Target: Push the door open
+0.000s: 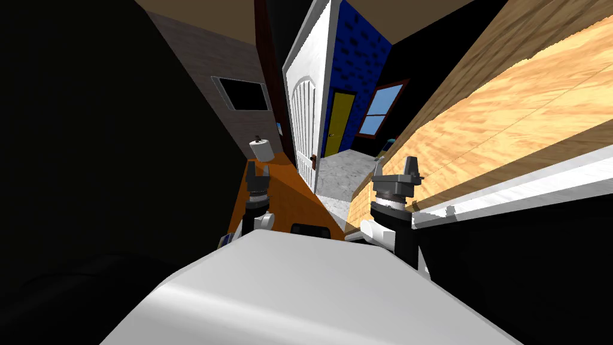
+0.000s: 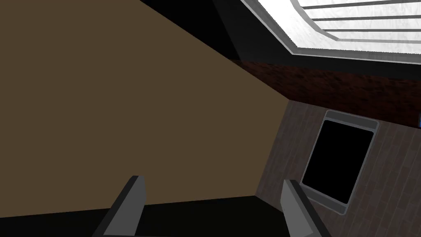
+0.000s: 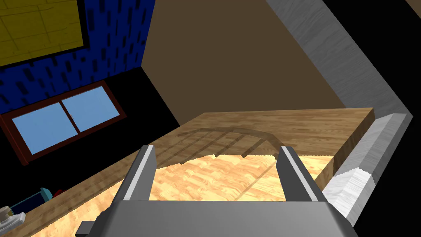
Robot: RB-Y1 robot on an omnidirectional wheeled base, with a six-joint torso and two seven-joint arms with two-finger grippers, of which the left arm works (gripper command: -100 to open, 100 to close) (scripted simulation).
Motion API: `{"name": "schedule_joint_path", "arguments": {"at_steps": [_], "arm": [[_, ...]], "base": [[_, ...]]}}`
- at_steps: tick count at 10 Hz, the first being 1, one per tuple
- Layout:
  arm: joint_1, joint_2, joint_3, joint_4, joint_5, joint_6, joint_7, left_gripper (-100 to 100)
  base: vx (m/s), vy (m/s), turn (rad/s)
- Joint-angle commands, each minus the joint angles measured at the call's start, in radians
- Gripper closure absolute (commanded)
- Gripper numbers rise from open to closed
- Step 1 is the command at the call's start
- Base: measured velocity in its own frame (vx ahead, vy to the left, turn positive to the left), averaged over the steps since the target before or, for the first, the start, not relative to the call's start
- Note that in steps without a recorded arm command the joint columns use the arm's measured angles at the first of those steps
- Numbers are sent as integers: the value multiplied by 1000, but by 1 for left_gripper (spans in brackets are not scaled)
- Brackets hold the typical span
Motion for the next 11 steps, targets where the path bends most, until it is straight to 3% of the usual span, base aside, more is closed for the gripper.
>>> {"name": "schedule_joint_path", "arguments": {"at_steps": [1,4,11], "arm": [[-19,14,-20,33,1,12,6,-100],[-42,28,-44,73,1,27,13,-100],[-128,74,-136,223,4,83,41,-100]], "base": [[107,29,-103],[163,87,-81],[131,87,-102]]}}
